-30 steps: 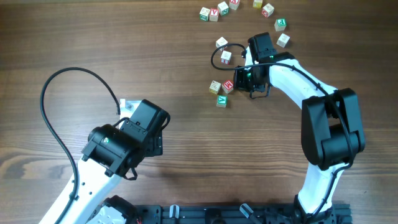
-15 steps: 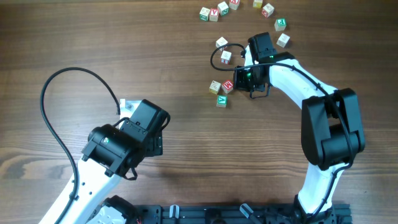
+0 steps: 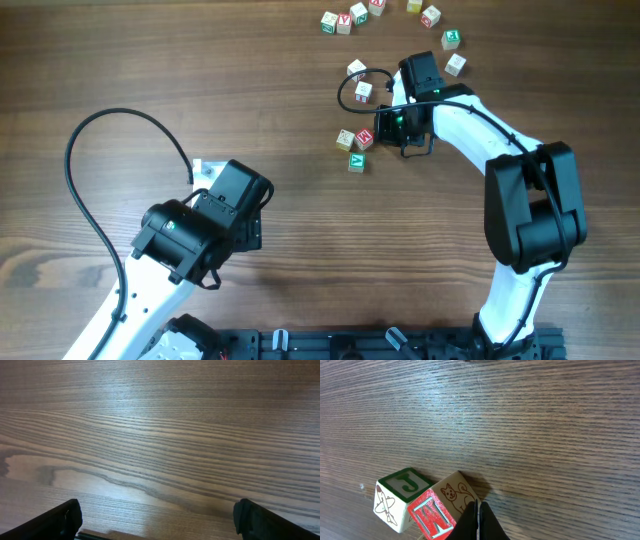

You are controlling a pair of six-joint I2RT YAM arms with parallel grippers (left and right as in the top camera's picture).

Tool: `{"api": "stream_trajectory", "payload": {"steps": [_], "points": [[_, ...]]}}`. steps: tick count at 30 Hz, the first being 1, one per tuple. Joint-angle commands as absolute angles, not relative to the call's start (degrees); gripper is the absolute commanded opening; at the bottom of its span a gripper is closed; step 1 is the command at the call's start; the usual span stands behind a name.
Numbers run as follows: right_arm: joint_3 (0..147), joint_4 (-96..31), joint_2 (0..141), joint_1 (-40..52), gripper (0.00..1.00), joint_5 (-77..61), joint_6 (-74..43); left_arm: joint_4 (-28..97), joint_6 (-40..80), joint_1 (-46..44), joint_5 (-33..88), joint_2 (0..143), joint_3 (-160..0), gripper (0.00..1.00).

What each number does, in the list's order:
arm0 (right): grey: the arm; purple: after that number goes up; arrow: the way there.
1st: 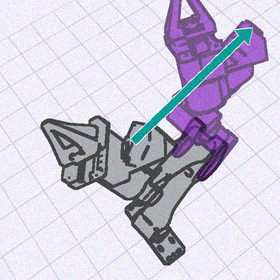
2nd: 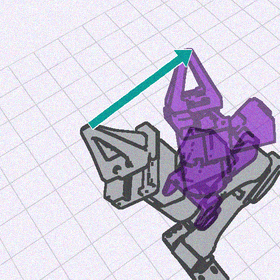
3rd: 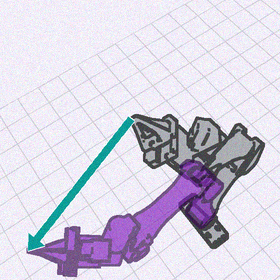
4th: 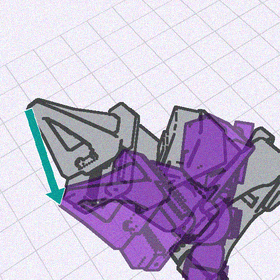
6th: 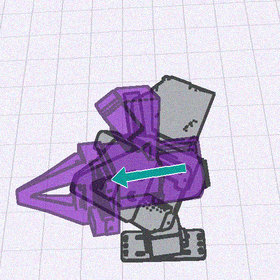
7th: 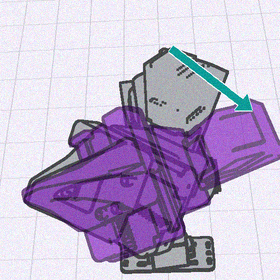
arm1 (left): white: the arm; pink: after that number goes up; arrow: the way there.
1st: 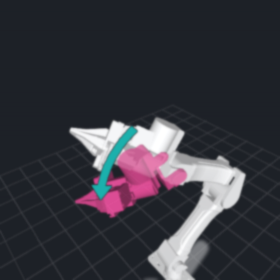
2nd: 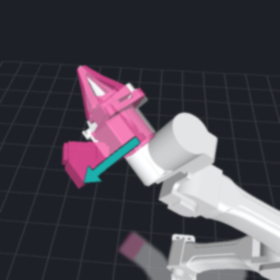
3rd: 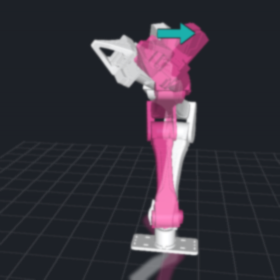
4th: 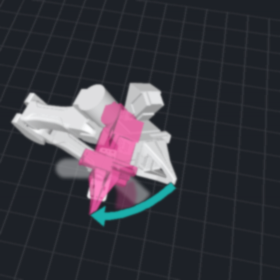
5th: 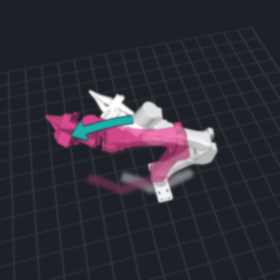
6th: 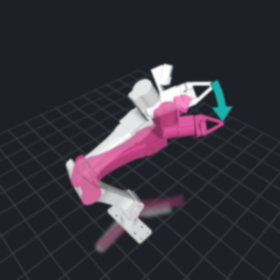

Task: Form a circle

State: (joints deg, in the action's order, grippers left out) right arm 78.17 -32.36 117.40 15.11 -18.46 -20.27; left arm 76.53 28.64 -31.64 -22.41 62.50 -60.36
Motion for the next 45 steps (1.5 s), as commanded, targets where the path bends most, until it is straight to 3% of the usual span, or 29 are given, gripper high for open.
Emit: {"api": "stream_trajectory", "payload": {"steps": [1,10,15,21,31,45], "points": [[78.4,-32.3,115.8,15.0,0.04,-19.7,-19.7,76.5,29.4,-31.3,-21.9,62.2,-60.3,1.00],[78.4,-30.7,115.8,14.9,0.04,-9.4,-24.4,76.5,29.4,-31.3,-21.9,62.2,-60.3,1.00],[78.5,-19.1,115.7,15.0,0.05,-19.2,-20.0,76.5,29.4,-31.3,-21.9,62.2,-60.3,1.00],[78.5,-15.9,115.7,18.4,0.04,-20.4,-17.9,76.5,29.4,-31.3,-21.9,62.2,-60.3,1.00],[78.5,-16.6,115.7,22.5,0.04,-11.1,-18.1,76.5,29.4,-31.3,-21.9,62.2,-60.3,1.00],[78.5,-21.5,115.7,22.7,0.05,-12.6,-18.0,76.5,29.4,-31.3,-21.9,62.2,-60.3,1.00]]}}
